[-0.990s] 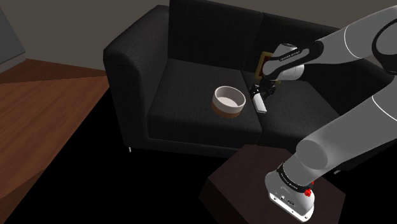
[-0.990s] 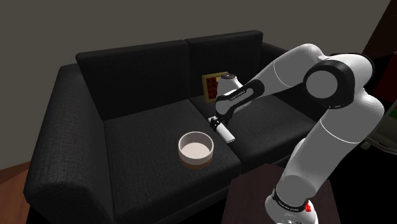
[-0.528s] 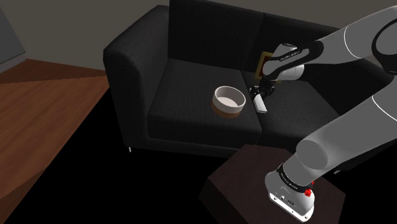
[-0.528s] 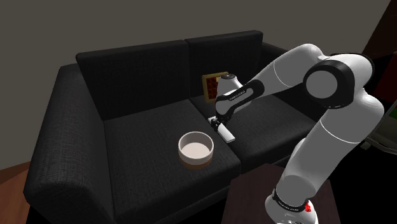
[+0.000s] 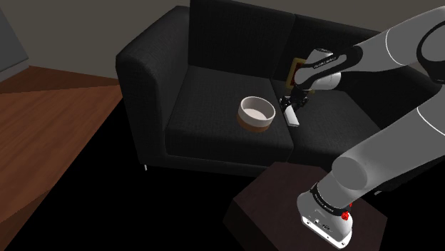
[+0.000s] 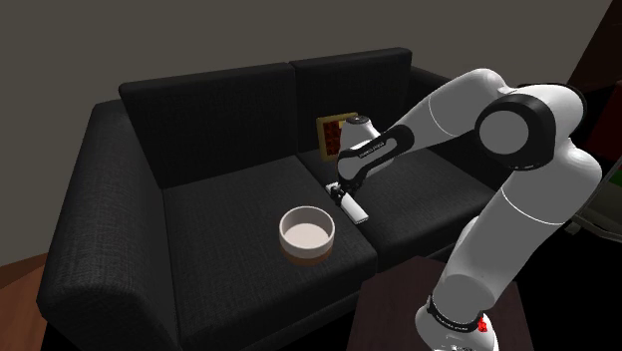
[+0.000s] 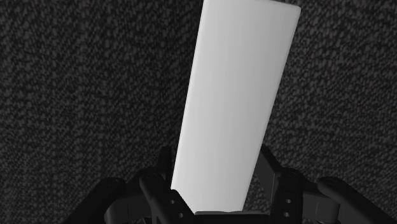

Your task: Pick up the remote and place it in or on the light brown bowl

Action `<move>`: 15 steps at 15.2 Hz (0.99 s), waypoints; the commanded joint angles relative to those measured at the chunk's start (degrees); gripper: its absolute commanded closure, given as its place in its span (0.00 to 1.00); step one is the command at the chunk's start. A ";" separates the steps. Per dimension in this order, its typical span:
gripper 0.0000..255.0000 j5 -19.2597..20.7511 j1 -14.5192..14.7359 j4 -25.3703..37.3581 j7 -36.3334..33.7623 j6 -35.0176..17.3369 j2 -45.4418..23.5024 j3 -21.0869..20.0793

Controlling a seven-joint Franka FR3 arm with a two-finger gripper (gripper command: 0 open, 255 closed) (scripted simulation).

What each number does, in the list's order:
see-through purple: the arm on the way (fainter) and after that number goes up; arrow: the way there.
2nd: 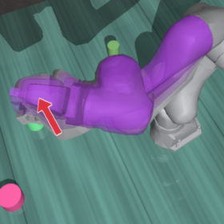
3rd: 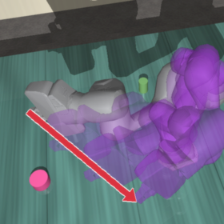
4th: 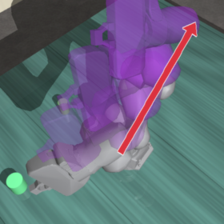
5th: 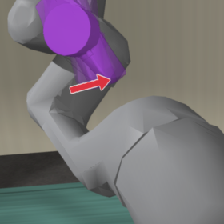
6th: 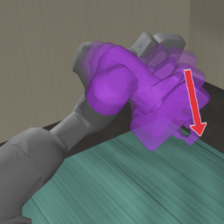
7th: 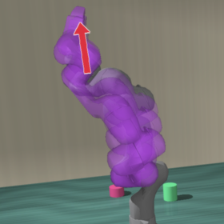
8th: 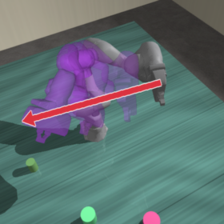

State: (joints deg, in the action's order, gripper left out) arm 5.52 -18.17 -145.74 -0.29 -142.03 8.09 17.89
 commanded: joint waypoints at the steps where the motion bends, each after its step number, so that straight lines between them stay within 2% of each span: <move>1: 1.00 0.20 -0.04 0.23 -0.14 0.90 0.64 -0.07; 15: 1.00 1.62 -0.39 5.27 -1.24 13.10 7.94 -1.20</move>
State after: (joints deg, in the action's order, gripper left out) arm 7.06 -18.47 -141.00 -1.65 -130.00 15.49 16.68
